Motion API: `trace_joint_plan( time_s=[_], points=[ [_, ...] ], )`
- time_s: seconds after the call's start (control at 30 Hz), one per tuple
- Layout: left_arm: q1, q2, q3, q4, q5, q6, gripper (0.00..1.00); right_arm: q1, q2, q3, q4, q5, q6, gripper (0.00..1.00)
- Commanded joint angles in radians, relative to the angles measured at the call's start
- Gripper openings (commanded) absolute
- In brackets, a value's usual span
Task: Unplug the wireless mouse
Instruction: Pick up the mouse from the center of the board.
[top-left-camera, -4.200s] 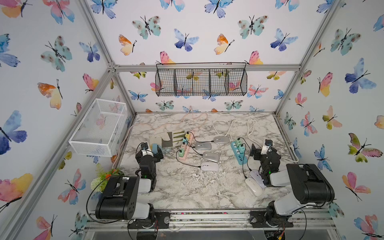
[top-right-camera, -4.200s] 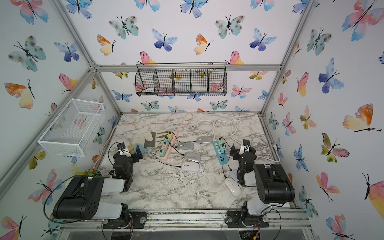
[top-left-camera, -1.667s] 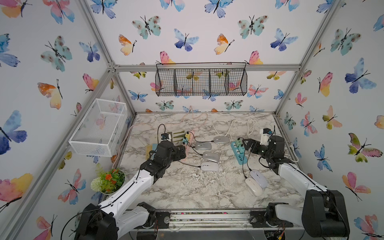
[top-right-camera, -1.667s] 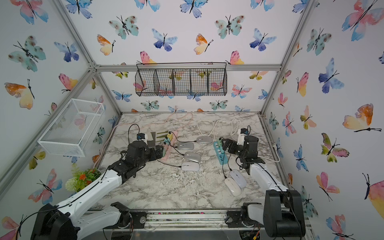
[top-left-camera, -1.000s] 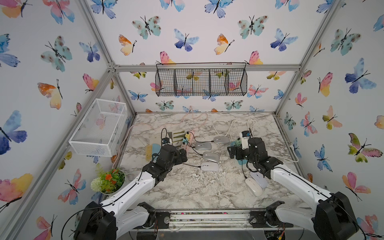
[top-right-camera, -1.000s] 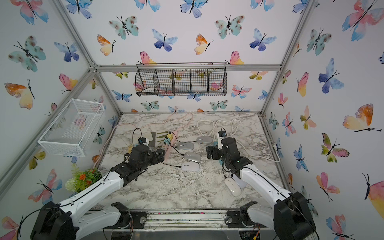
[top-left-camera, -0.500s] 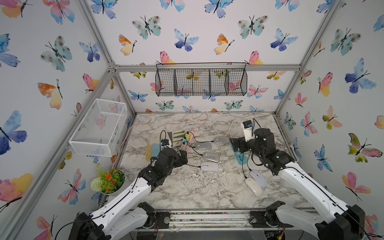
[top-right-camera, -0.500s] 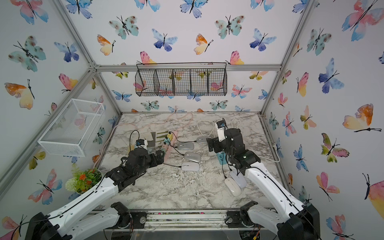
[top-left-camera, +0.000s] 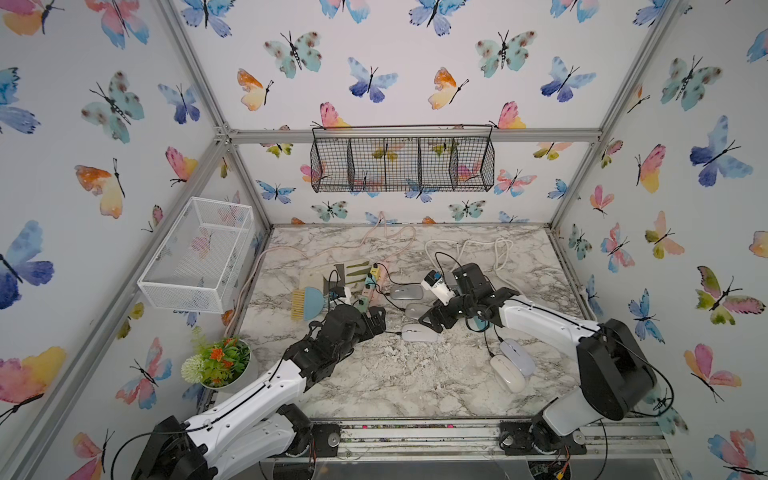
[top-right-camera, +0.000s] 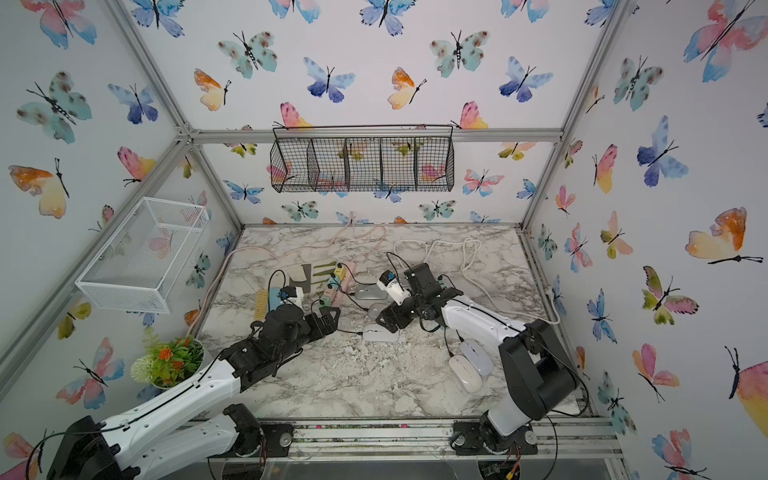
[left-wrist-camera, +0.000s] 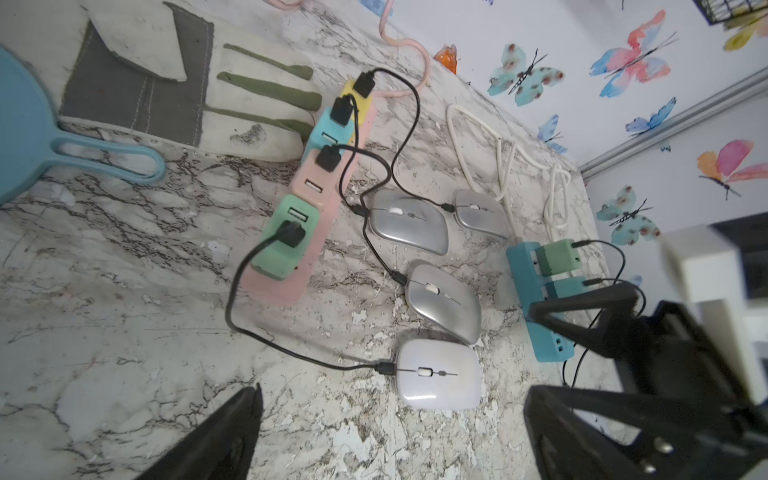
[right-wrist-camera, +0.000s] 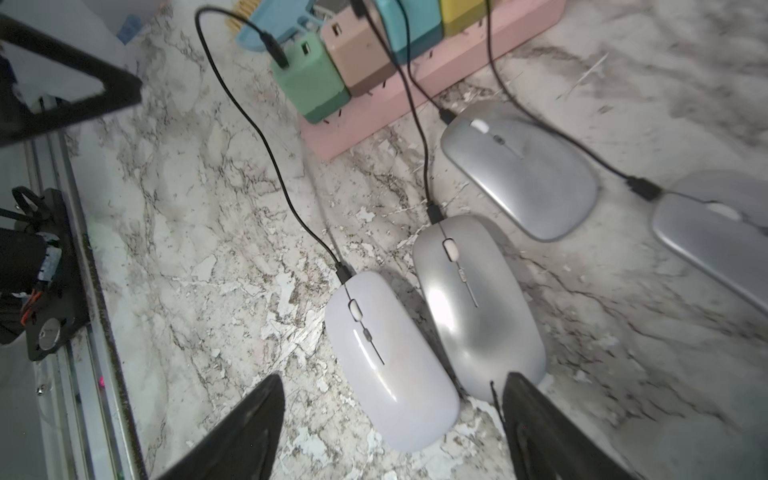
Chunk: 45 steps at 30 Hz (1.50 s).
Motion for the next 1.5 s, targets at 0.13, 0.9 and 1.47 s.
trace_joint_plan(
  time_s=[0.13, 0.9, 1.47],
  points=[
    [0.137, -0.045, -0.008, 0.050, 0.108, -0.049, 0.98, 0.040, 0.175, 0.111, -0.079, -0.003, -0.055, 0.81],
    [0.240, -0.174, -0.090, -0.021, 0.127, -0.053, 0.98, 0.066, 0.165, 0.085, -0.092, 0.002, -0.063, 0.79],
    [0.264, -0.202, -0.117, -0.035, 0.144, -0.050, 0.98, 0.110, 0.237, 0.092, -0.119, 0.068, -0.092, 0.80]
  ],
)
